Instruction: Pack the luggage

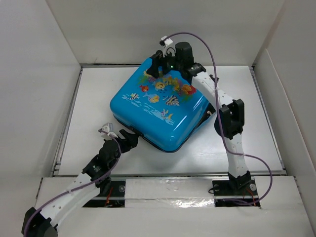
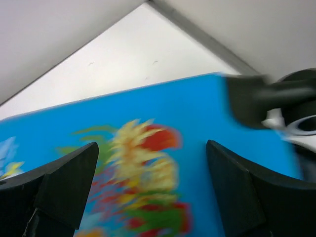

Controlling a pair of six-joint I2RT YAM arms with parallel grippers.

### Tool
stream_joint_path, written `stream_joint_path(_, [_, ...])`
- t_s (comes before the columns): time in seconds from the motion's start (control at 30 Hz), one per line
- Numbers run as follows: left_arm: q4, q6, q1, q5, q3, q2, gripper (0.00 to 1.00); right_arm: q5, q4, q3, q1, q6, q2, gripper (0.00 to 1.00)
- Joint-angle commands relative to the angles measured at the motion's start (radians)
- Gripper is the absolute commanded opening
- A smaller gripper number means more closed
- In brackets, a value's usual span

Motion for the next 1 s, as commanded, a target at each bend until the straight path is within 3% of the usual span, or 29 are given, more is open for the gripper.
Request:
stream_joint_path(0.0, [0.048, 0.041, -0.005, -0.113, 0.175, -0.004, 0.73, -0.082, 0.083, -0.118, -0.012, 0.051, -0.186, 0.96])
stream_joint_path(0.17, [0.148, 0.098, -0.005, -0.119, 0.294, 0.191, 0.78, -0.063, 0.185, -0.32, -0.031, 0.015, -0.433, 0.96])
stream_joint_path(0.23, [0.218, 0.102, -0.005, -0.106, 0.329, 0.228, 0.79, -0.037, 0.261, -0.484, -0.042, -0.008, -0.582, 0.92])
stream_joint_path(0.3, [0.269, 0.104, -0.005, -0.098, 0.343, 0.268, 0.79, 0.004, 0.309, -0.693, -0.053, -0.011, -0.749, 0.67])
stream_joint_path(0.33, [0.313, 0.112, -0.005, -0.093, 0.352, 0.294, 0.8, 0.013, 0.356, -0.771, -0.062, -0.011, -0.806, 0.31])
stream_joint_path(0.37, [0.329, 0.112, -0.005, -0.093, 0.358, 0.309, 0.8, 0.023, 0.373, -0.848, -0.062, -0.005, -0.863, 0.16])
stream_joint_path(0.43, [0.372, 0.116, 0.005, -0.092, 0.372, 0.343, 0.8, 0.076, 0.409, -1.092, -0.062, 0.02, -1.04, 0.0])
stream_joint_path(0.53, [0.401, 0.127, 0.015, -0.083, 0.407, 0.412, 0.8, 0.159, 0.527, -1.411, -0.019, 0.041, -1.269, 0.0])
stream_joint_path(0.67, [0.459, 0.127, 0.015, -0.063, 0.392, 0.423, 0.79, 0.312, 0.503, -1.685, 0.062, 0.06, -1.481, 0.0])
stream_joint_path(0.77, [0.438, 0.119, 0.015, -0.056, 0.362, 0.397, 0.7, 0.398, 0.467, -1.839, 0.128, 0.078, -1.584, 0.0])
stream_joint_path(0.8, [0.421, 0.121, 0.015, -0.069, 0.352, 0.385, 0.61, 0.444, 0.469, -1.877, 0.146, 0.093, -1.608, 0.0])
stream_joint_path(0.83, [0.379, 0.118, 0.015, -0.102, 0.327, 0.368, 0.55, 0.534, 0.473, -1.911, 0.168, 0.135, -1.633, 0.06])
stream_joint_path(0.87, [0.351, 0.113, 0.015, -0.119, 0.314, 0.327, 0.49, 0.558, 0.487, -1.945, 0.168, 0.153, -1.655, 0.21])
stream_joint_path(0.9, [0.329, 0.112, 0.015, -0.133, 0.3, 0.305, 0.38, 0.579, 0.505, -2.003, 0.177, 0.165, -1.681, 0.28])
stream_joint_path(0.97, [0.271, 0.11, 0.026, -0.141, 0.259, 0.248, 0.3, 0.581, 0.567, -2.042, 0.177, 0.175, -1.673, 0.41])
